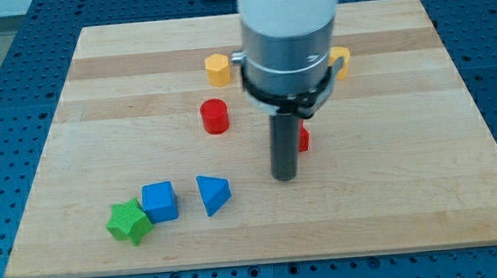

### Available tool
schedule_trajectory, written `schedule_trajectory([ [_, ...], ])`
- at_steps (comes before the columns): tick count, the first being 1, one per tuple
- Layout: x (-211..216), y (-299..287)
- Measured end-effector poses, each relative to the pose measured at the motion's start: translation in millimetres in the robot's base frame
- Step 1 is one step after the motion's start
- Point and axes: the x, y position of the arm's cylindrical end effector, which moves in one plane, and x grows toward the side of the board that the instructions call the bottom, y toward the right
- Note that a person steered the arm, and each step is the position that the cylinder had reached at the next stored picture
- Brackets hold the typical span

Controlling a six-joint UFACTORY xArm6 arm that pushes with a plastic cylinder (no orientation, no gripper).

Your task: Push the red star vertically below the yellow heart

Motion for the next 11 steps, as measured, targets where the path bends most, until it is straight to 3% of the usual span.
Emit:
schedule_trajectory([
  [1, 2, -10],
  [2, -26, -9],
  [3, -61, 11],
  [5, -83, 52],
  [10, -91, 68],
  [11, -70, 43],
])
